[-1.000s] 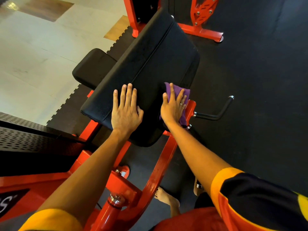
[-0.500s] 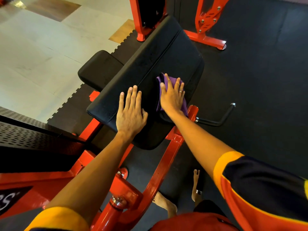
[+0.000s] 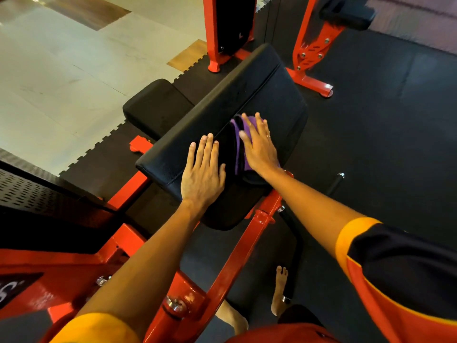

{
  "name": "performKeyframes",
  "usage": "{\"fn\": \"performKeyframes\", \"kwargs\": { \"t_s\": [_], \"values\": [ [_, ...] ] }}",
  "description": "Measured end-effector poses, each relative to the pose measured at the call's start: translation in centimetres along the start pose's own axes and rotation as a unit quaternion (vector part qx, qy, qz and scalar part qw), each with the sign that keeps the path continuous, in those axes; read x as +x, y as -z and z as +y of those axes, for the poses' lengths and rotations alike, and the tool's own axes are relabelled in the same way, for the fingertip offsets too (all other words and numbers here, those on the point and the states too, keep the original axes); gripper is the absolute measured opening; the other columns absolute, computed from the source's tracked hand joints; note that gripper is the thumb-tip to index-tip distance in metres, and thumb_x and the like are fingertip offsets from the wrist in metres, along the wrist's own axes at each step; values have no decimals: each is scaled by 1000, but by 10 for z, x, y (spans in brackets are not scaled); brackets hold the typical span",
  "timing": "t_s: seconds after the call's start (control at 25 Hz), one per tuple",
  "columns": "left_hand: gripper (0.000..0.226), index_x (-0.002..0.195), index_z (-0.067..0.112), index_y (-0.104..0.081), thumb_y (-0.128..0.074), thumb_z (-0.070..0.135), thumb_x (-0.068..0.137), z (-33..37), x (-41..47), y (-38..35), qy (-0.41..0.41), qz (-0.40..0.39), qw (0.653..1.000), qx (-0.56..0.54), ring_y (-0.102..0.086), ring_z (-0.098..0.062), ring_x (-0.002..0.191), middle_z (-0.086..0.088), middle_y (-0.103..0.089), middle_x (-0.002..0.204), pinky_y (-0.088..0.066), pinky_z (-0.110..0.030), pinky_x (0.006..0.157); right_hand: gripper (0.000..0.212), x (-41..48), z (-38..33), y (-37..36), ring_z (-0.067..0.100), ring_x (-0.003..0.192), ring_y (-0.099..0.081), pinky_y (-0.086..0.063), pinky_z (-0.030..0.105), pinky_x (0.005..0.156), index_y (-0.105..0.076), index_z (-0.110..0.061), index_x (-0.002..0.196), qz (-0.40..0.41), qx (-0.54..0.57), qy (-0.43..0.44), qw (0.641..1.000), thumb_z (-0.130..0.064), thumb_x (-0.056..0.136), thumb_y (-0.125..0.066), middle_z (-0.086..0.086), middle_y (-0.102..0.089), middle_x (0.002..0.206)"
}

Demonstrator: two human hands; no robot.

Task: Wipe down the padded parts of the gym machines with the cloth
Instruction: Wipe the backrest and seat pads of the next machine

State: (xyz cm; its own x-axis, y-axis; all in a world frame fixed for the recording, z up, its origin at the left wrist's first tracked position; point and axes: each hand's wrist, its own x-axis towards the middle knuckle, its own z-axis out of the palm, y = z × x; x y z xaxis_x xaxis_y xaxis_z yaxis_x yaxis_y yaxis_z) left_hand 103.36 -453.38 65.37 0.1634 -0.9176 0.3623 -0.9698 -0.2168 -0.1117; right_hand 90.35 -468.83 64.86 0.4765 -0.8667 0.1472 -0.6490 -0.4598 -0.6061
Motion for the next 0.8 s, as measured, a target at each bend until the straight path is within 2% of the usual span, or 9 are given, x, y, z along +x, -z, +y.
{"fn": "performKeyframes", "kwargs": {
  "t_s": [0.08,0.28,0.32,0.4,0.48,0.56,0.6,0.68,0.8],
  "values": [
    [61,156,0,-29,-30,36,107,0,-1,0,9,6,1000,-6,-12,-30,156,-20,-20,166,-14,-49,126,56,1,-28,-10,31,158,0,-13,50,128,-20,-35,162,10,19,-34,999,-49,109,-33,8,-5,172],
    [60,157,-1,-28,-31,34,107,-1,0,-4,22,13,999,-22,-13,-31,156,-20,-19,166,-14,-49,126,68,-40,13,-2,28,159,6,-18,53,126,-10,-36,164,-50,-117,179,976,-56,106,-40,5,10,172],
    [61,157,0,-27,-30,35,108,0,1,-4,23,11,999,-24,-12,-31,156,-20,-19,166,-13,-49,126,67,-37,25,4,30,159,2,-22,54,125,-10,-40,163,-52,-123,165,977,-57,105,-40,4,13,172],
    [61,158,0,-25,-28,36,108,2,1,-5,27,8,999,-17,-11,-31,157,-20,-17,167,-13,-49,126,62,-22,22,10,33,157,-11,-34,51,116,-17,-44,161,-29,-65,53,996,-54,106,-42,-1,15,171],
    [62,158,0,-22,-26,37,109,1,1,-7,28,6,1000,-8,-9,-31,157,-20,-15,167,-13,-49,126,56,6,-1,4,36,146,-35,-43,48,106,-32,-35,159,27,36,-72,996,-45,106,-45,6,-2,169],
    [62,159,0,-22,-27,38,109,2,2,-6,36,14,999,-9,-10,-30,157,-19,-15,167,-14,-48,126,50,24,-29,-1,35,122,-54,-51,49,97,-44,-24,153,82,82,-85,990,-39,105,-49,12,-27,153],
    [62,158,0,-23,-29,37,109,3,2,-5,49,25,998,-17,-12,-30,156,-19,-17,167,-15,-47,126,50,22,-38,-5,32,119,-56,-53,47,95,-46,-23,152,94,88,-42,991,-37,105,-51,12,-31,149],
    [60,157,0,-29,-34,35,108,4,2,-1,89,50,994,-39,-16,-28,156,-18,-22,166,-17,-46,127,56,2,-36,-12,29,138,-45,-49,40,104,-39,-26,156,63,69,77,993,-38,104,-54,11,-28,156],
    [59,157,1,-30,-39,32,107,8,9,5,181,72,979,-55,-16,-26,156,-16,-22,166,-16,-45,127,63,-14,6,-6,32,156,-18,-33,52,120,-34,-27,157,-13,-25,255,966,-45,102,-57,11,-22,165]
  ]
}}
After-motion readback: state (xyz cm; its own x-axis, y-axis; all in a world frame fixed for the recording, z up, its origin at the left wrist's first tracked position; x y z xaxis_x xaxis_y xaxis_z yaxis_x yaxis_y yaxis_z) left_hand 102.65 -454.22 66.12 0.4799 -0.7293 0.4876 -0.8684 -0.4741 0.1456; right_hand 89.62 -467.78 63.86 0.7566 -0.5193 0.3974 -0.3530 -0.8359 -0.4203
